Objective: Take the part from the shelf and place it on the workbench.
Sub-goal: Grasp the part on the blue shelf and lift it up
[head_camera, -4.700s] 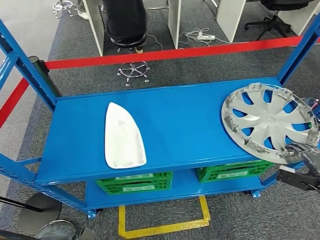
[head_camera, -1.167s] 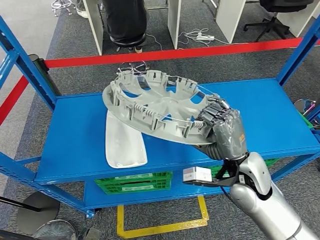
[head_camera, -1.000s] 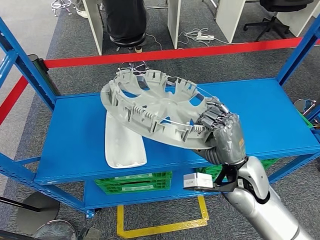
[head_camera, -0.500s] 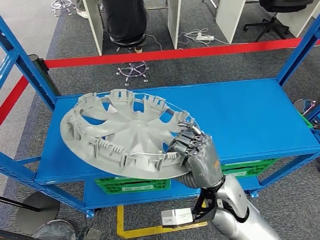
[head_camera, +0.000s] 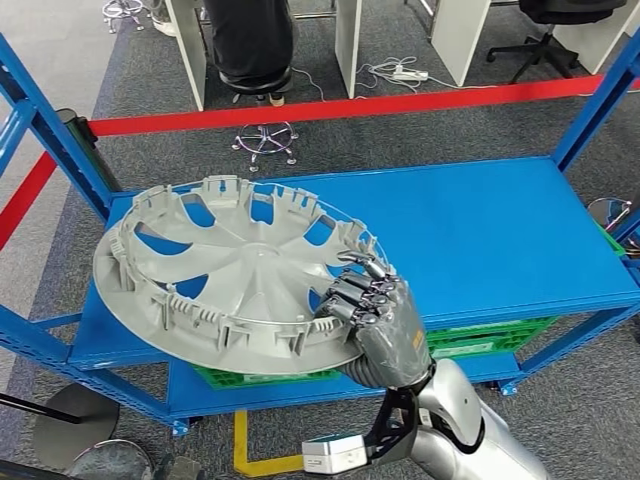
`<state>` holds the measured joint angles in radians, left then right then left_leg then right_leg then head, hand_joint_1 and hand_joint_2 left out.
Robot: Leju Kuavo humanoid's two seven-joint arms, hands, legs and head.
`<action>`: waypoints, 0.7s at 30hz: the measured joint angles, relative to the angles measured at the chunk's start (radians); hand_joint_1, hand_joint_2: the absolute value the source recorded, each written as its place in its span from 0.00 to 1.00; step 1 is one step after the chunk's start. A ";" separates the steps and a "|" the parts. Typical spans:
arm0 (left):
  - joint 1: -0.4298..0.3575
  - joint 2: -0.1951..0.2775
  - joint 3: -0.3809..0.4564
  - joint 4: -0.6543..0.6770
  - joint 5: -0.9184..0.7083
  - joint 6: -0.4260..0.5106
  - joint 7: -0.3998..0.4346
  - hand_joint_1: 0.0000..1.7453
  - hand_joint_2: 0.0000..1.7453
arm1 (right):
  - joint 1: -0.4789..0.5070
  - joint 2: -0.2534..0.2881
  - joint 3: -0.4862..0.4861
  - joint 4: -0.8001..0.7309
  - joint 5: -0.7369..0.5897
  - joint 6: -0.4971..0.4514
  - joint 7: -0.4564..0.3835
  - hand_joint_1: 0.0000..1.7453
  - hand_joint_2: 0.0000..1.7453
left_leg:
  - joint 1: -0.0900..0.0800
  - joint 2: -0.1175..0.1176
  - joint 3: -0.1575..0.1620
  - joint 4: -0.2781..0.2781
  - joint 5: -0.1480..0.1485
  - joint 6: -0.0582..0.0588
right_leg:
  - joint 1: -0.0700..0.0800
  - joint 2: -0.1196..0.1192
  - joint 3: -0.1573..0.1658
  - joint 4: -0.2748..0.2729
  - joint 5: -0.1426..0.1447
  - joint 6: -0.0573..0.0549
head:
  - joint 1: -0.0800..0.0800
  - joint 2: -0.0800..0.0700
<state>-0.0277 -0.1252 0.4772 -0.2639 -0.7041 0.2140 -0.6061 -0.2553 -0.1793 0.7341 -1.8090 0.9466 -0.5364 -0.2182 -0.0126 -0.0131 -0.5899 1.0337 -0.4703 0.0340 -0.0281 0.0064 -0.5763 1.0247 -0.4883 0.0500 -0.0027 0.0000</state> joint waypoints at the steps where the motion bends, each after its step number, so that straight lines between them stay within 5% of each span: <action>1: 0.000 0.000 0.000 0.000 0.000 0.006 0.004 0.00 1.00 | 0.000 0.000 0.003 0.000 0.000 -0.002 0.002 1.00 1.00 | 0.000 0.000 0.000 0.000 0.000 0.000 | 0.000 0.000 0.000 0.000 0.000 0.000 | 0.000 0.000; 21: 0.003 -0.007 0.000 0.005 -0.018 0.076 0.023 0.00 1.00 | 0.030 0.000 -0.002 0.000 -0.045 -0.025 0.018 1.00 1.00 | 0.000 0.000 0.000 0.000 0.000 0.000 | 0.000 0.000 0.000 0.000 0.000 0.000 | 0.000 0.000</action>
<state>-0.0243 -0.1324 0.4772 -0.2586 -0.7219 0.2899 -0.5836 -0.2257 -0.1789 0.7321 -1.8090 0.9021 -0.5612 -0.2003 -0.0126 -0.0131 -0.5899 1.0337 -0.4703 0.0340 -0.0282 0.0064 -0.5763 1.0246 -0.4883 0.0500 -0.0028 0.0000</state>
